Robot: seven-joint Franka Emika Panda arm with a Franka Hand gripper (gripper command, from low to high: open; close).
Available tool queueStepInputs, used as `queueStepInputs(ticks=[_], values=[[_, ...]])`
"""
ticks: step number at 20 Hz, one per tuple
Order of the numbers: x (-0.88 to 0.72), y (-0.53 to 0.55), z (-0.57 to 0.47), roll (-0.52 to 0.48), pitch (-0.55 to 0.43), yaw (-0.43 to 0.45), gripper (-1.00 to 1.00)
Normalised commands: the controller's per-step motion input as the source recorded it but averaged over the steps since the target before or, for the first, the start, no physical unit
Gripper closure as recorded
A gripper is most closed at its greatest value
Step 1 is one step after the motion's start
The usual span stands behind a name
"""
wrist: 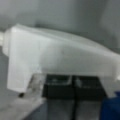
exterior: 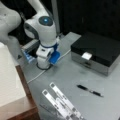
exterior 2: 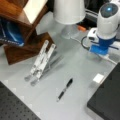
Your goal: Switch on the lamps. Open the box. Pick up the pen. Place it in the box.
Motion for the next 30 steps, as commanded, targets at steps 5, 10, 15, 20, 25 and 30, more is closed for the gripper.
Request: queueStepInputs(ticks=[5,10,15,20,25,30], values=[[-0.57,-0.13,-0.36,0.275,-0.363,-0.020,1.00],[-0.58,-0.13,-0.37,0.219,-0.367,-0.053,1.00],[-0.60,-0.05,-0.33,0.125,-0.338,-0.101,1.00],[-0.65,0.06,-0.17,0.056,-0.292,-0.142,1.00],[-0.62,0.06,0.12,-0.016,-0.225,-0.177,1.00],[-0.45,0.03,0.21,-0.142,-0.151,-0.188,1.00]])
